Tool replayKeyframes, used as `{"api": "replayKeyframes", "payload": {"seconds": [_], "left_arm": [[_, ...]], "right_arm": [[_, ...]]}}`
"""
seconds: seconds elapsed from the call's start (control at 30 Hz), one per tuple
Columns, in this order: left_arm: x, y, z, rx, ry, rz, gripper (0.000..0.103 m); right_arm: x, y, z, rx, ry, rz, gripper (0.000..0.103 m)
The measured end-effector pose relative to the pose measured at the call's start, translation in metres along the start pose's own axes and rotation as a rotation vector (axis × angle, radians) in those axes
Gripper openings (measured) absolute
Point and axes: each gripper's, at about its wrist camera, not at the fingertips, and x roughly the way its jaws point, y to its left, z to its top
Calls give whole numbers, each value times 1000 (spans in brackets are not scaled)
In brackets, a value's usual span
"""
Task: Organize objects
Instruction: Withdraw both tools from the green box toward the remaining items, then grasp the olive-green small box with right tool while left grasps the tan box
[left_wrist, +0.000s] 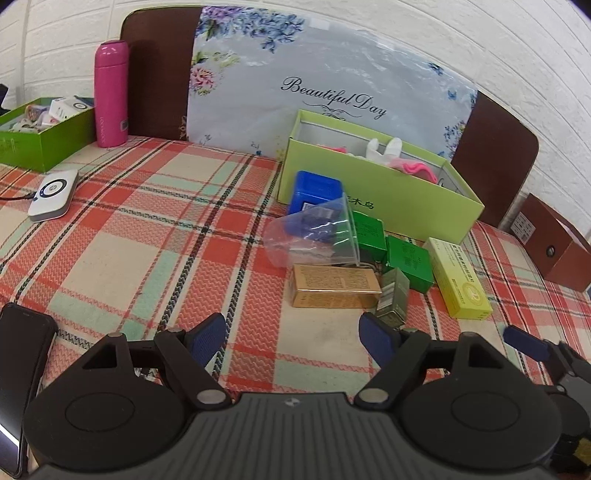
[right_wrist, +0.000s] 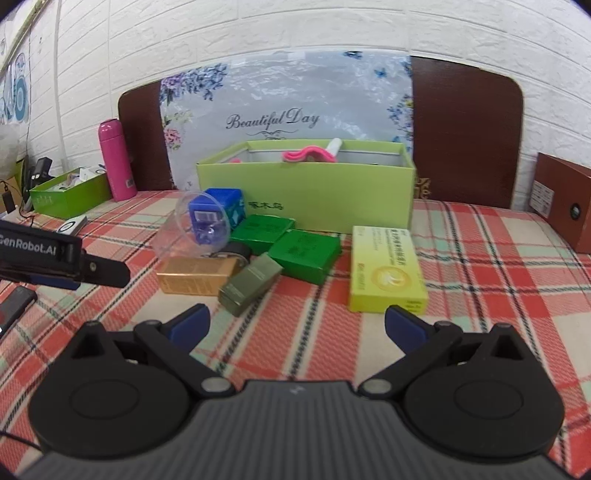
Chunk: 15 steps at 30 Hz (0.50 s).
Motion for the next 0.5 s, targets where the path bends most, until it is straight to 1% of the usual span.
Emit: {"api": "replayKeyframes", "payload": {"seconds": [0.03, 0.13, 0.2, 0.27, 0.3, 0.33, 0.37, 0.43, 0.47, 0.5], "left_arm": [[0, 2, 0, 1, -2, -2, 82], [2, 2, 2, 31, -7, -22, 82], [8, 0, 5, 77, -5, -63, 82], [16, -2, 8, 115, -3, -89, 82], [21, -2, 10, 130, -3, -93, 82], [26, -2, 12, 138, 0, -106, 82], [31, -1, 13, 137, 6, -129, 82], [41, 2, 17, 126, 16, -172, 82], [45, 3, 18, 124, 16, -184, 82], [49, 3, 20, 128, 10, -194, 82]], "right_arm": [[6, 4, 2, 0, 4, 11, 95], [29, 19, 9, -1, 35, 53, 84], [43, 26, 12, -12, 46, 61, 81], [54, 32, 14, -26, 53, 56, 77], [58, 33, 15, -28, 53, 59, 69], [62, 33, 16, -28, 56, 61, 60], [67, 33, 16, -25, 62, 55, 56], [72, 28, 17, -12, 75, 49, 39], [72, 24, 17, -5, 85, 52, 33], [71, 21, 16, -3, 92, 50, 25]]}}
